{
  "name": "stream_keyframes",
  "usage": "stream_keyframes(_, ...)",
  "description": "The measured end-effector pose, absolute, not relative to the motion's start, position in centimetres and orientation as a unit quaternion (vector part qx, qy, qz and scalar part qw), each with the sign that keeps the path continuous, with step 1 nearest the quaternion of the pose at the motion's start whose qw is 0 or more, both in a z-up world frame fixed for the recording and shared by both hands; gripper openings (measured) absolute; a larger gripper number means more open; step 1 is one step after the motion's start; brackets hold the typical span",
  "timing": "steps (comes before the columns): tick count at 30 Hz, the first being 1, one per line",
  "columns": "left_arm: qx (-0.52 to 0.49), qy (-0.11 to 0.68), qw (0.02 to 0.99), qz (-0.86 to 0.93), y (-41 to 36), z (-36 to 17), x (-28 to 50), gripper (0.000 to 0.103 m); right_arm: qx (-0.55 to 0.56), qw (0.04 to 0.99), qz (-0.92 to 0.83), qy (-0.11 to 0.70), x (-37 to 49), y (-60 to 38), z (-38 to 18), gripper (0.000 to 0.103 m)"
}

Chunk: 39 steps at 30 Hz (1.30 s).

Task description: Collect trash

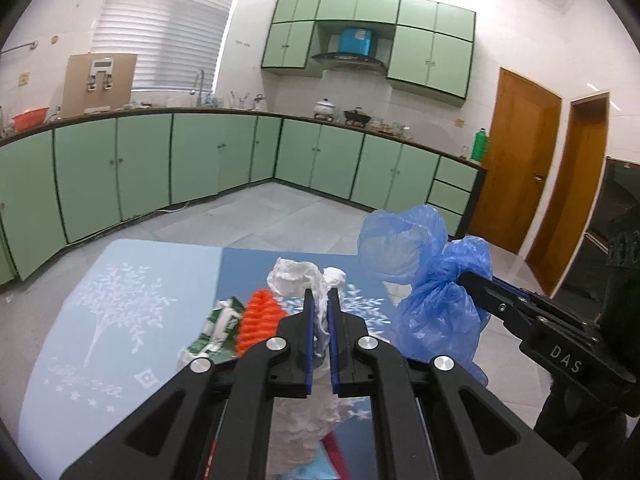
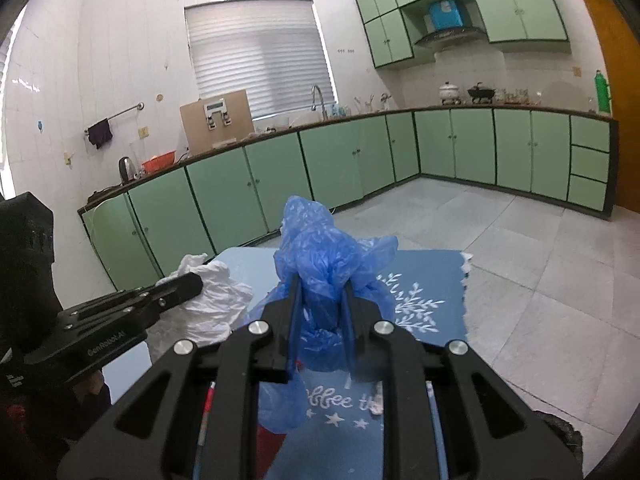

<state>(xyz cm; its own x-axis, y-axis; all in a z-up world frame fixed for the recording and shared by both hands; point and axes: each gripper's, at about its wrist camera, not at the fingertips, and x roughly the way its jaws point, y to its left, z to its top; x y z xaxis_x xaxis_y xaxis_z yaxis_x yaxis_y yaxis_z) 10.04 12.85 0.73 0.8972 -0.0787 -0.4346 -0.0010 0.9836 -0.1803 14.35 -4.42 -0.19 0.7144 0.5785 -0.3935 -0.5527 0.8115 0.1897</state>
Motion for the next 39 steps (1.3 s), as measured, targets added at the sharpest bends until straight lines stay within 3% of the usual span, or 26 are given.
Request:
stream_keyframes(16,-0.072,0.232,0.963,-0.118,4.1,1.3,10.2,0.006,0.036,0.952,0.215,0.213,11.1,-14.3,-0.4,0.017)
stream_keyframes(29,-0.078,0.265,0.934,-0.228,-4.2,-1.2,11.8,0.006,0.049,0.965,0.121,0.228,8.9,-23.2,-3.0,0.017)
stream_keyframes(39,-0.078,0.279,0.922,-0.257,-6.3,-1.6,12.2,0.006,0.069,0.968,0.069,0.23,7.3,-27.7,-5.1,0.017)
